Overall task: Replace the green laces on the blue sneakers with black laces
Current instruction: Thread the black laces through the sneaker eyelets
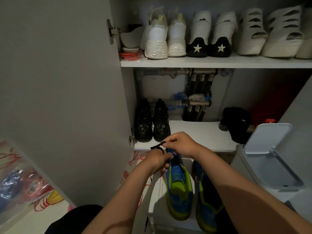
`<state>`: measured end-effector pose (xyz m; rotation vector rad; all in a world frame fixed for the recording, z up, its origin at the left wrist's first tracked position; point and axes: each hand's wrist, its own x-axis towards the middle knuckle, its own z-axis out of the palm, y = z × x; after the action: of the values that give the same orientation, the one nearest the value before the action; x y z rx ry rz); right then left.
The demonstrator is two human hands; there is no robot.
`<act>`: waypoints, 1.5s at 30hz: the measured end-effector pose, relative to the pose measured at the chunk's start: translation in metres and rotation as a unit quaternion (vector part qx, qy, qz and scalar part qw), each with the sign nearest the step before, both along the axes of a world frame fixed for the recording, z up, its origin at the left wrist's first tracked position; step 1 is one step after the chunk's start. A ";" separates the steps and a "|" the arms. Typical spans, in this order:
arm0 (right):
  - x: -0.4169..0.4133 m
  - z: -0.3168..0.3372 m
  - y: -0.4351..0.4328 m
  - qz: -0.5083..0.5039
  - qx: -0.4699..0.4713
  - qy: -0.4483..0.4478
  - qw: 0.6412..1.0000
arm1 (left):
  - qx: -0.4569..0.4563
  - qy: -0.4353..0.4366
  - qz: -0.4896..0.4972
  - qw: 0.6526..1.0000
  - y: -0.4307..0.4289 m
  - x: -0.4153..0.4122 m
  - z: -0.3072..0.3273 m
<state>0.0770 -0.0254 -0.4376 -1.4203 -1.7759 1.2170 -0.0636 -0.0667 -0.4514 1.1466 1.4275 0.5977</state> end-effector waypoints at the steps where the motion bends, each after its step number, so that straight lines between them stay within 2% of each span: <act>1: 0.000 -0.002 0.001 -0.006 -0.009 0.016 1.000 | 0.015 0.003 0.011 1.000 0.002 0.001 -0.001; 3: 0.001 -0.008 0.000 -0.007 -0.011 -0.009 1.000 | 0.040 0.007 0.039 0.998 0.005 -0.001 -0.003; 6: 0.002 -0.024 -0.004 0.052 0.031 -0.188 0.980 | 0.076 0.021 0.079 0.994 0.010 -0.012 -0.007; 9: -0.003 -0.034 -0.009 0.102 0.034 -0.286 0.952 | 0.090 0.007 0.115 0.989 0.012 -0.025 -0.010; 11: -0.008 -0.038 -0.009 0.128 0.043 -0.337 0.932 | 0.079 -0.066 0.161 0.982 0.013 -0.033 -0.012; 14: -0.012 -0.041 -0.007 0.149 0.035 -0.383 0.911 | 0.037 -0.265 0.230 0.936 0.013 -0.044 -0.013; 16: -0.015 -0.042 -0.005 0.146 0.022 -0.381 0.913 | 0.013 -0.314 0.262 0.913 0.012 -0.049 -0.012; 18: -0.019 -0.042 -0.004 0.141 0.022 -0.380 0.914 | -0.001 -0.246 0.263 0.933 0.011 -0.054 -0.014; 20: -0.022 -0.046 -0.003 0.140 0.032 -0.381 0.913 | 0.001 -0.081 0.215 0.973 0.008 -0.060 -0.021; 23: -0.027 -0.047 -0.005 0.162 0.040 -0.410 0.897 | 0.004 0.134 0.077 0.988 0.000 -0.068 -0.033; 24: -0.029 -0.047 -0.005 0.170 0.044 -0.427 0.887 | 0.008 0.209 0.005 0.978 -0.003 -0.070 -0.036; 26: -0.035 -0.046 -0.006 0.192 0.045 -0.475 0.858 | 0.008 0.343 -0.114 0.932 -0.007 -0.072 -0.042; 28: -0.040 -0.045 -0.008 0.202 0.051 -0.516 0.831 | -0.008 0.414 -0.169 0.895 -0.010 -0.072 -0.045; 30: -0.042 -0.046 -0.007 0.192 0.055 -0.528 0.826 | -0.019 0.455 -0.196 0.869 -0.011 -0.071 -0.046; 33: -0.043 -0.045 -0.008 0.170 0.053 -0.512 0.840 | -0.024 0.495 -0.224 0.839 -0.014 -0.066 -0.038; 35: -0.043 -0.045 -0.010 0.154 0.046 -0.493 0.855 | -0.011 0.495 -0.237 0.836 -0.013 -0.061 -0.033; 37: -0.042 -0.045 -0.010 0.124 0.028 -0.442 0.888 | 0.020 0.450 -0.232 0.862 -0.010 -0.055 -0.029; 40: -0.035 -0.047 -0.007 0.067 -0.065 -0.253 0.963 | 0.038 0.319 -0.193 0.927 -0.008 -0.049 -0.028; 42: -0.033 -0.042 -0.007 0.027 -0.106 -0.157 0.982 | 0.022 0.269 -0.166 0.948 -0.007 -0.046 -0.028; 45: -0.032 -0.028 -0.009 -0.008 -0.113 -0.073 0.991 | 0.031 0.252 -0.125 0.959 -0.004 -0.040 -0.029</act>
<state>0.0448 -0.0346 -0.4654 -1.6862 -1.7623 1.3734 -0.1035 -0.0707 -0.4801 1.5774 1.6568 0.1737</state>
